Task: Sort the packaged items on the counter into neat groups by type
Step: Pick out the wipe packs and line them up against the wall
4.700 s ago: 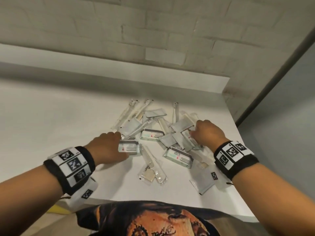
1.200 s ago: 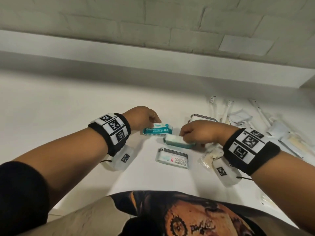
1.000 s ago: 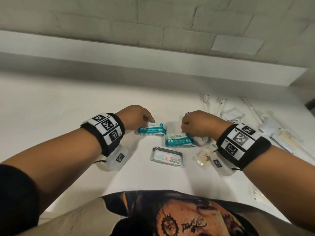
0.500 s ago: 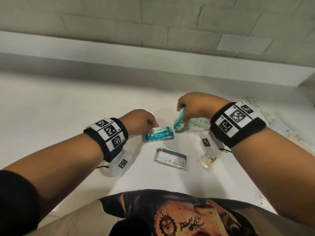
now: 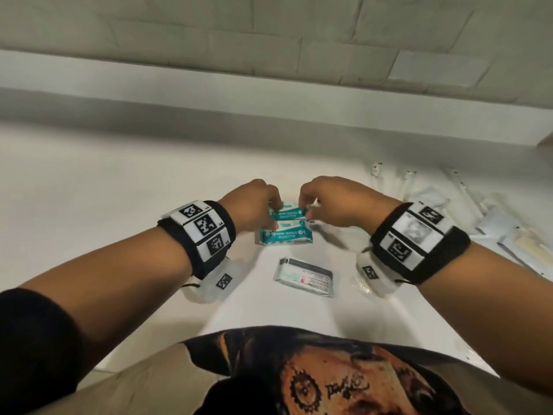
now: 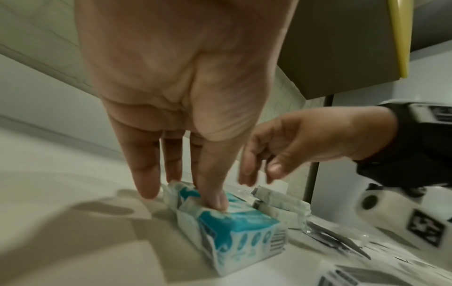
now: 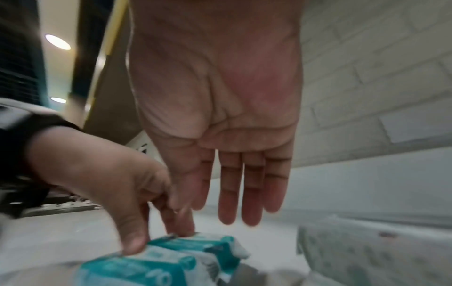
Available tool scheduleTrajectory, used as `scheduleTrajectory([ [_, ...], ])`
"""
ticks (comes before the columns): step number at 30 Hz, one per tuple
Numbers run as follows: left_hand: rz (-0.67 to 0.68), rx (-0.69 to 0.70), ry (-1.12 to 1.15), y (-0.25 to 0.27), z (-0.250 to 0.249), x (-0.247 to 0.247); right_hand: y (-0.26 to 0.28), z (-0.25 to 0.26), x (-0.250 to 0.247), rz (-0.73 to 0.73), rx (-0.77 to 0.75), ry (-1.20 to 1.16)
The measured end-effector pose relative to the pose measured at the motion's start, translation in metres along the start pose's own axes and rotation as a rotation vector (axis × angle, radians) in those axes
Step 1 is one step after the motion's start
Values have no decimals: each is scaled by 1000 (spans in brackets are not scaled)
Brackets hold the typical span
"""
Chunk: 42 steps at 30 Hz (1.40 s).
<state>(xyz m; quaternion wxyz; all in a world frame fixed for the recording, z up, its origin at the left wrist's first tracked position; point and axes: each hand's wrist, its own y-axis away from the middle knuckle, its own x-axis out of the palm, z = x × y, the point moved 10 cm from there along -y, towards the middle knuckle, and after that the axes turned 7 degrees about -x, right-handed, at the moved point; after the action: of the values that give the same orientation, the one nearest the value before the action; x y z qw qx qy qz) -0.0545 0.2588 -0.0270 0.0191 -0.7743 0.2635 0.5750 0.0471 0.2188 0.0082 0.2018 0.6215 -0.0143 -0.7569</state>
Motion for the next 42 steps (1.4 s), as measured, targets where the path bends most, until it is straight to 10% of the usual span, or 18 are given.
scheduleTrajectory([
  [5, 15, 34, 1, -6, -11, 2, 56, 45, 63, 236, -149, 83],
  [19, -2, 81, -73, 9, -19, 1, 48, -9, 49, 99, 81, -106],
  [26, 43, 98, -24, 8, -24, 6, 60, 11, 56, 305, 51, -38],
  [33, 2, 102, 50, 13, -23, 6, -6, -28, -37, -85, 121, 23],
  [42, -39, 87, 41, 13, -19, 3, -27, -44, -22, -3, 62, -15],
])
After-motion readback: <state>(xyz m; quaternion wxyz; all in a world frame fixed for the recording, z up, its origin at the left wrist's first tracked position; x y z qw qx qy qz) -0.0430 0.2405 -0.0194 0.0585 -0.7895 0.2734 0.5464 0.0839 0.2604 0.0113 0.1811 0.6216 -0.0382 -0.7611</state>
